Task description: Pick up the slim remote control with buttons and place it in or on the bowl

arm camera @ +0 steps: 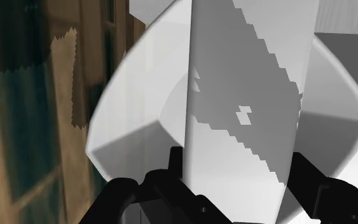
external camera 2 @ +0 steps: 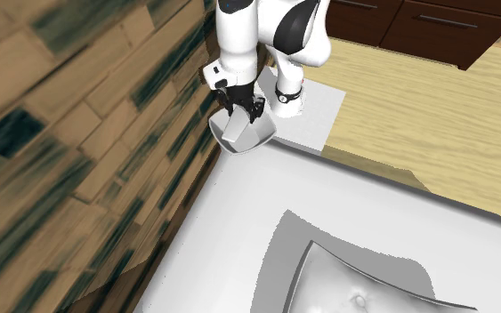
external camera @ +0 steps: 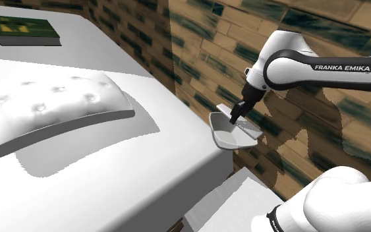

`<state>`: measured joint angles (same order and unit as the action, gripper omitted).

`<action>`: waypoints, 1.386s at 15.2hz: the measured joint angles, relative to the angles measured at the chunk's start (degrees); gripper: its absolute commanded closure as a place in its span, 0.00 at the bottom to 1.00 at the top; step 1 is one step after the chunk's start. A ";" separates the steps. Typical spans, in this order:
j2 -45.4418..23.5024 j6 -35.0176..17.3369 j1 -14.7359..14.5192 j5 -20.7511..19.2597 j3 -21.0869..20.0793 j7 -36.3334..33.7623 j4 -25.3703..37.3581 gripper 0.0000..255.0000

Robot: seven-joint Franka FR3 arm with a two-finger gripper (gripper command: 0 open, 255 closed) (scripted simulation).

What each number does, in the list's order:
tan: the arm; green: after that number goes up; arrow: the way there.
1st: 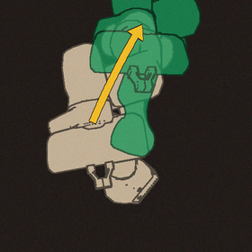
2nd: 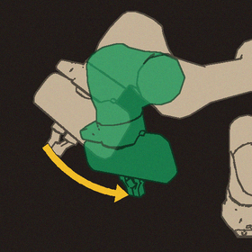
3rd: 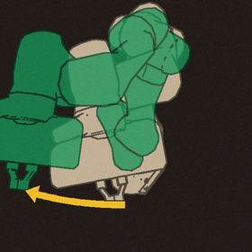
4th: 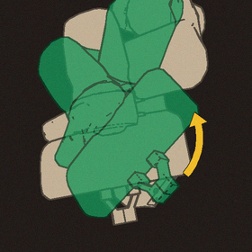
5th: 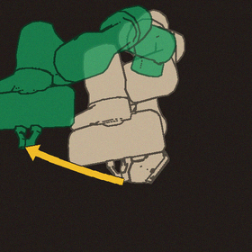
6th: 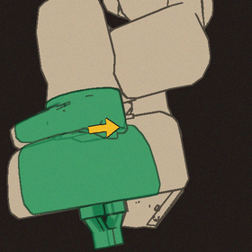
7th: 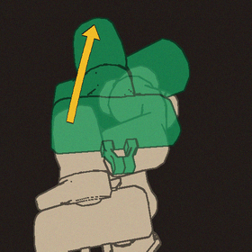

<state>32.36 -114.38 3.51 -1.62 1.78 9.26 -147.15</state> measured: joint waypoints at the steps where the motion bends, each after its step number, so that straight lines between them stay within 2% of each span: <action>1: -0.44 -1.06 0.02 -0.03 0.04 0.03 -0.63 1.00; 6: -1.86 -5.26 0.00 -0.06 0.06 -0.07 -3.40 1.00; 12: -2.02 -6.06 0.03 -0.08 0.10 -0.01 -3.93 1.00; 13: -2.01 -6.07 0.03 -0.08 0.10 -0.02 -3.94 0.00; 19: -2.03 -6.04 0.04 -0.09 0.10 -0.02 -3.96 0.00; 21: -0.96 -3.54 -0.10 0.05 -0.13 -0.25 -2.45 0.00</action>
<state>31.40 -117.93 3.41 -1.57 1.65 9.01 -149.59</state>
